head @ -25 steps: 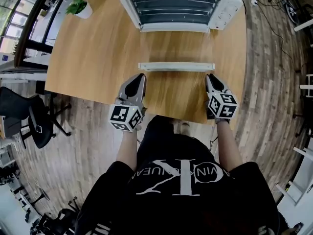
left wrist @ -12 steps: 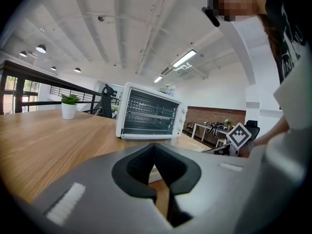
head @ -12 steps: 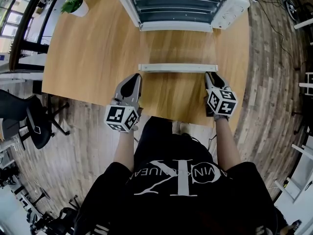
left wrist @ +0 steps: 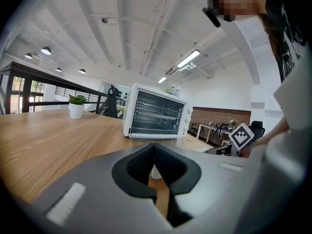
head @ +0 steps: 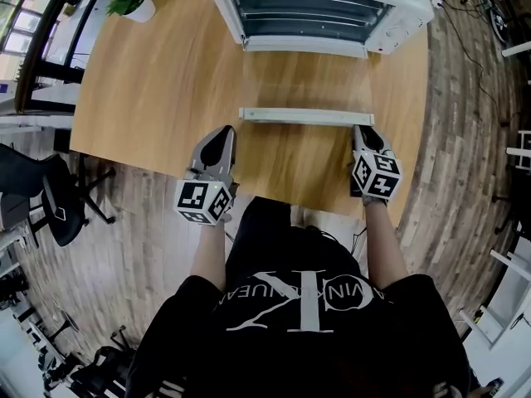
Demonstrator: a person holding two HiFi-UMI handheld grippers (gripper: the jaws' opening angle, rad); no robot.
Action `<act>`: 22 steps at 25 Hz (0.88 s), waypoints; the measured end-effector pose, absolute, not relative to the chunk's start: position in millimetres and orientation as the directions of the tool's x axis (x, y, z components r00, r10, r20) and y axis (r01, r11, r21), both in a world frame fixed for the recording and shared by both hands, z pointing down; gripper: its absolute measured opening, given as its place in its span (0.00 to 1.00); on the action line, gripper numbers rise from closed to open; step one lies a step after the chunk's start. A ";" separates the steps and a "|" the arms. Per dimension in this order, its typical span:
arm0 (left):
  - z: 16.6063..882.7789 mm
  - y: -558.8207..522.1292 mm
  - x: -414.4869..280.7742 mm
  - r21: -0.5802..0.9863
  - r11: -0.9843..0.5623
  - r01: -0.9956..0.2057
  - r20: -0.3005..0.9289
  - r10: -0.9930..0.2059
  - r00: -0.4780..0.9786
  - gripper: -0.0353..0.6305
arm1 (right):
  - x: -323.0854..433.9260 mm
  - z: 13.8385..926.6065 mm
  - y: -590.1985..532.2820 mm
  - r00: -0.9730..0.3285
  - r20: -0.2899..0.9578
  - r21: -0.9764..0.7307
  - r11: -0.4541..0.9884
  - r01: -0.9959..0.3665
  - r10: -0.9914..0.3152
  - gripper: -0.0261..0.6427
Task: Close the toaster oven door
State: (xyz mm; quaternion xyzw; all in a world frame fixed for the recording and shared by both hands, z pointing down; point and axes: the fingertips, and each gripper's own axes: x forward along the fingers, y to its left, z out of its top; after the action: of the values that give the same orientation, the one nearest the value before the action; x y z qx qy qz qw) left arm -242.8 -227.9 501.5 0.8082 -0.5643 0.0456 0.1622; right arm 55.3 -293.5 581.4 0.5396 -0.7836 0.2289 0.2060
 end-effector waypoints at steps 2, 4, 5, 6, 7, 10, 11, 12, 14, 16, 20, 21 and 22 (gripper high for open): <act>500.0 -225.8 -246.9 0.209 -0.299 -0.931 0.254 -0.903 0.347 0.07 | 55.2 576.8 -292.9 -0.329 0.561 -0.129 0.313 -0.941 -0.760 0.15; 498.0 -224.6 -250.4 0.207 -0.289 -0.935 0.250 -0.908 0.336 0.07 | 54.7 570.4 -293.2 -0.328 0.548 -0.123 0.314 -0.941 -0.770 0.15; 497.1 -224.2 -251.7 0.206 -0.285 -0.936 0.247 -0.910 0.331 0.07 | 54.4 566.8 -293.5 -0.329 0.540 -0.120 0.316 -0.941 -0.775 0.15; 496.4 -223.9 -252.4 0.206 -0.281 -0.937 0.245 -0.912 0.328 0.07 | 54.3 563.2 -293.9 -0.330 0.532 -0.117 0.319 -0.941 -0.780 0.15; 495.9 -223.8 -252.6 0.206 -0.279 -0.938 0.243 -0.914 0.325 0.07 | 54.4 559.5 -294.5 -0.332 0.523 -0.113 0.322 -0.940 -0.785 0.15; 493.1 -224.0 -251.7 0.206 -0.274 -0.939 0.233 -0.918 0.319 0.07 | 54.4 546.5 -296.8 -0.341 0.491 -0.103 0.335 -0.937 -0.802 0.15; 491.8 -224.2 -251.2 0.205 -0.274 -0.940 0.230 -0.920 0.318 0.07 | 54.2 541.8 -297.6 -0.344 0.481 -0.100 0.340 -0.935 -0.807 0.15; 490.6 -224.4 -250.6 0.205 -0.273 -0.940 0.227 -0.921 0.318 0.07 | 54.1 537.2 -298.4 -0.348 0.470 -0.098 0.344 -0.934 -0.811 0.15; 488.5 -225.0 -249.2 0.205 -0.275 -0.939 0.222 -0.922 0.318 0.07 | 53.9 528.4 -300.0 -0.354 0.448 -0.096 0.350 -0.932 -0.821 0.15; 486.4 -226.3 -247.9 0.206 -0.278 -0.938 0.216 -0.922 0.321 0.07 | 53.2 519.0 -302.6 -0.360 0.427 -0.096 0.354 -0.930 -0.830 0.15; 480.3 -228.7 -244.8 0.204 -0.285 -0.937 0.204 -0.923 0.326 0.07 | 52.2 498.7 -308.7 -0.370 0.384 -0.093 0.364 -0.927 -0.846 0.15; 478.8 -229.6 -243.9 0.202 -0.286 -0.937 0.201 -0.924 0.326 0.07 | 52.5 494.2 -310.6 -0.372 0.374 -0.091 0.366 -0.926 -0.849 0.15; 477.2 -230.6 -243.1 0.200 -0.287 -0.937 0.197 -0.925 0.326 0.07 | 52.6 490.2 -312.5 -0.374 0.365 -0.091 0.367 -0.926 -0.853 0.15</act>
State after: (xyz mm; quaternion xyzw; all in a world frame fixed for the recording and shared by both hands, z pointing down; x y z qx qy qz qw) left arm -243.1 -230.6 477.2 0.8019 -0.5803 0.0214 0.1404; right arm 52.6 -312.5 490.2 0.5443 -0.8167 0.1415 0.1291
